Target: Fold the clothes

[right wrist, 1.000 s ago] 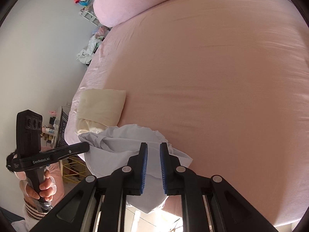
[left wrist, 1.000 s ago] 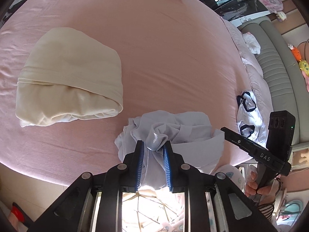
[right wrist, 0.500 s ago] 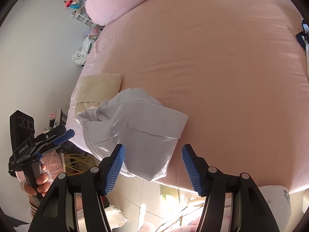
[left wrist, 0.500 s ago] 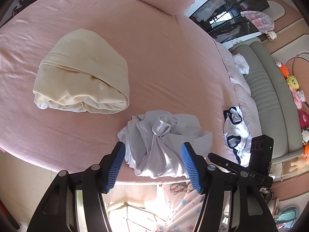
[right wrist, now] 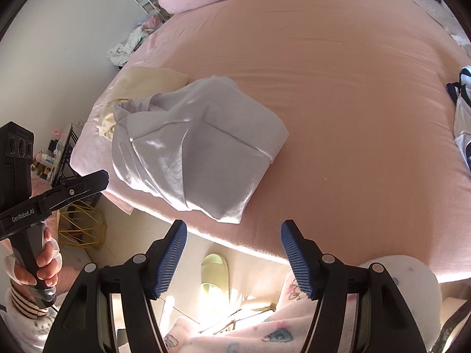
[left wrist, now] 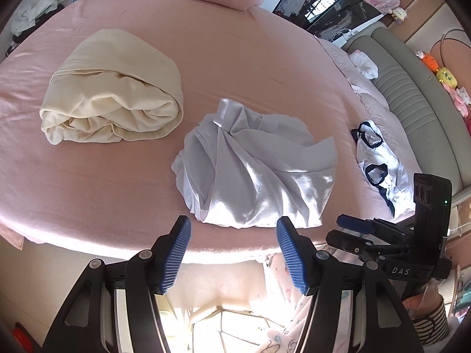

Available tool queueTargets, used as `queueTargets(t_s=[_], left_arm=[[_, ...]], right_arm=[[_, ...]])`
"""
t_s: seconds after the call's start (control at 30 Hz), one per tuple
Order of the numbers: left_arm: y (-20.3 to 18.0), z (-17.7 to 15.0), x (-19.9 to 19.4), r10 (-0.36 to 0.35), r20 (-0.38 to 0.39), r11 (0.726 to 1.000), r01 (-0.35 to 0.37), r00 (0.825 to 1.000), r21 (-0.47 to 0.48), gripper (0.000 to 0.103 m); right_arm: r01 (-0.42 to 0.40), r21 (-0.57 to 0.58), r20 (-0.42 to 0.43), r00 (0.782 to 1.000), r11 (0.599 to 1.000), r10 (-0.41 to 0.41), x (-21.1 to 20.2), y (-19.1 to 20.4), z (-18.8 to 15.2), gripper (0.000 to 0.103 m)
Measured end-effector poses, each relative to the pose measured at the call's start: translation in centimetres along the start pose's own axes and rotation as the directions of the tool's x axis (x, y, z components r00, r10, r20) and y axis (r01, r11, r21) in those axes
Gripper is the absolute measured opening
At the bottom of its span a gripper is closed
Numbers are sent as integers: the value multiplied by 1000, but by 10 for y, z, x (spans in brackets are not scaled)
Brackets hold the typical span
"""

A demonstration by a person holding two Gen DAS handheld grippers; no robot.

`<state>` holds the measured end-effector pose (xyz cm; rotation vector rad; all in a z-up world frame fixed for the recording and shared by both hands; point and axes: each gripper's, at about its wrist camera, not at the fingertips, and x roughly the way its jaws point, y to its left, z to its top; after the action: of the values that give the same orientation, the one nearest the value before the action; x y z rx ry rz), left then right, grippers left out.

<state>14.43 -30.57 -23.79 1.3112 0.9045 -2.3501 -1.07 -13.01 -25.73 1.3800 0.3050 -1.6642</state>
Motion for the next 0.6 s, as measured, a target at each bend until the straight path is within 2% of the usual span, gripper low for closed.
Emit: queueTargets(t_s=[0.17, 0.33, 0.53, 0.57, 0.6], left_arm=[[-6, -3, 11, 24, -20, 999, -24, 1000, 31, 58], [-15, -3, 21, 93, -33, 990, -89, 995, 112, 58], [-21, 0, 24, 89, -3, 985, -87, 996, 149, 58], [-22, 1, 25, 89, -1, 984, -87, 996, 156, 56], [-24, 2, 26, 97, 1, 982, -96, 995, 165, 44]], right_arm=[[71, -98, 10, 997, 993, -70, 8, 15, 3, 66], [116, -156, 22, 993, 981, -114, 20, 24, 9, 66], [153, -196, 46, 988, 969, -147, 24, 28, 11, 65], [164, -208, 50, 986, 964, -157, 25, 29, 11, 65], [182, -217, 57, 983, 959, -173, 24, 30, 11, 59]])
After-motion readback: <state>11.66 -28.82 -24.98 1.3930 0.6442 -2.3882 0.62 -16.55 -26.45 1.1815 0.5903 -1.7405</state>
